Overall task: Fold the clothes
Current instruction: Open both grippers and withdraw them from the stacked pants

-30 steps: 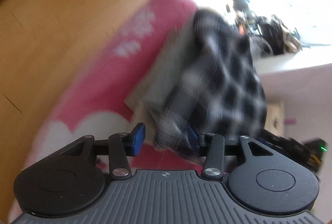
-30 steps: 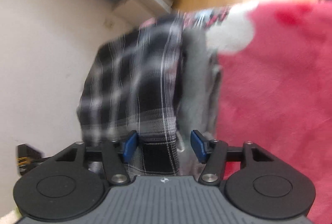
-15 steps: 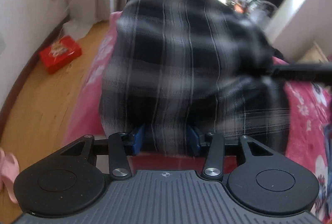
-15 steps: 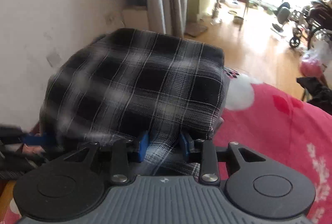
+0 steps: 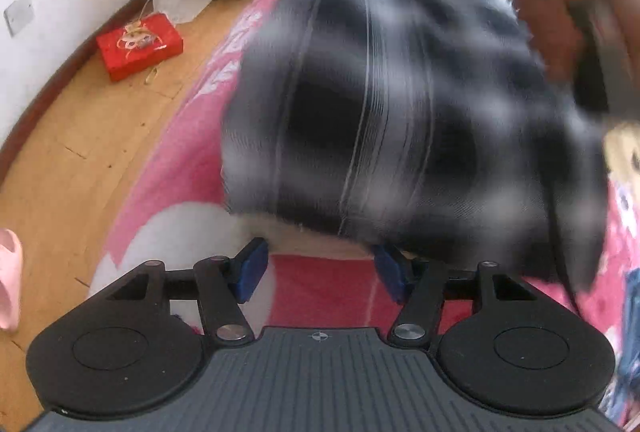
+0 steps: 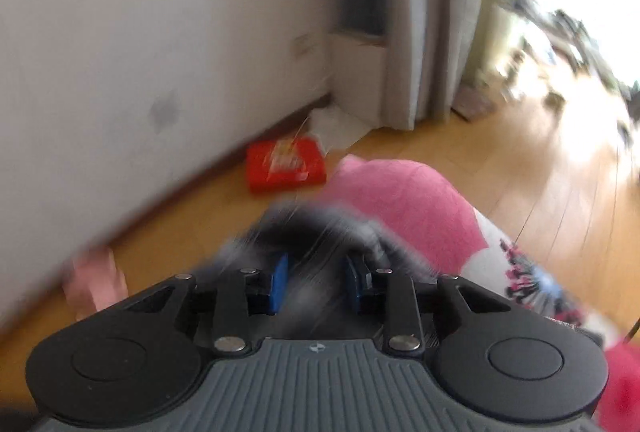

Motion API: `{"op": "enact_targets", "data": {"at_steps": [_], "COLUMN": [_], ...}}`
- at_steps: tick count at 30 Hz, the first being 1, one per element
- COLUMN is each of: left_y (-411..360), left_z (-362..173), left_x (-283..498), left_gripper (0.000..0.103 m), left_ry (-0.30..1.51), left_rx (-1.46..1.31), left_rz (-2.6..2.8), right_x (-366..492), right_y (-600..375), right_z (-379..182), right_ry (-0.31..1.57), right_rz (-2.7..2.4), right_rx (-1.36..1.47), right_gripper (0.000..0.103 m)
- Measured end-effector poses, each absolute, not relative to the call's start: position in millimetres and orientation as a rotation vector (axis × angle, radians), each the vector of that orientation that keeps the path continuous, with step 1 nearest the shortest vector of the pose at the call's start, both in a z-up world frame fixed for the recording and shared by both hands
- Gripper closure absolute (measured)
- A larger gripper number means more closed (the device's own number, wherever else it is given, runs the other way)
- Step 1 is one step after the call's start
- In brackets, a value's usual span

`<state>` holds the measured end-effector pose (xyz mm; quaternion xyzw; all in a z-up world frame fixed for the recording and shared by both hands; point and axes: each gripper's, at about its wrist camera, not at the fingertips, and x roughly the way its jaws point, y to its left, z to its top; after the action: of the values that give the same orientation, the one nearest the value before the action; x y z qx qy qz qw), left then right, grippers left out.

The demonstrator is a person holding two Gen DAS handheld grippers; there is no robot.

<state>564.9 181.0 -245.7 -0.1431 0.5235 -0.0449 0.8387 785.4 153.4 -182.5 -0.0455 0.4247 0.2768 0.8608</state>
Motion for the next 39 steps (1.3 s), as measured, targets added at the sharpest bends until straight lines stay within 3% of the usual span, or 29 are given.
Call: {"op": "enact_targets", "data": {"at_steps": [5, 9, 13, 19, 22, 25, 32, 37, 39], "left_y": [186.3, 226.5, 285.5, 270.2, 243.3, 216.4, 222.1, 225.8, 236.2], "left_z": [-250.4, -239.0, -207.5, -156.7, -174.7, -193.0, -180.0, -200.0, -194.5], "left_x": [553.8, 521.3, 508.0, 601.4, 659.1, 716.8, 713.3, 726.5, 724.1], "left_gripper": [0.044, 0.044, 0.044, 0.044, 0.044, 0.045, 0.044, 0.041, 0.043], "left_ry": [1.152, 1.129, 0.972, 0.742, 0.802, 0.863, 0.825, 0.879, 0.847], "left_rx": [-0.311, -0.385, -0.472, -0.401, -0.354, -0.305, -0.381, -0.472, -0.512], "left_rz": [-0.120, -0.048, 0.124, -0.119, -0.162, -0.205, -0.256, -0.198, -0.198], "right_x": [819.4, 783.9, 716.1, 702.8, 711.2, 719.6, 725.4, 759.1, 758.7], "right_y": [106.7, 38.7, -10.3, -11.5, -13.8, -16.1, -17.1, -3.6, -17.8], "right_z": [-182.6, -148.2, -121.5, -129.7, -136.3, -143.0, -140.3, -189.2, -183.5], "right_ry": [0.920, 0.808, 0.734, 0.784, 0.800, 0.815, 0.797, 0.973, 0.938], "right_rz": [0.381, 0.366, 0.390, 0.424, 0.358, 0.292, 0.292, 0.212, 0.154], "right_rx": [0.121, 0.295, 0.216, 0.090, 0.103, 0.115, 0.110, 0.031, 0.129], "right_gripper": [0.068, 0.068, 0.068, 0.070, 0.077, 0.077, 0.077, 0.076, 0.076]}}
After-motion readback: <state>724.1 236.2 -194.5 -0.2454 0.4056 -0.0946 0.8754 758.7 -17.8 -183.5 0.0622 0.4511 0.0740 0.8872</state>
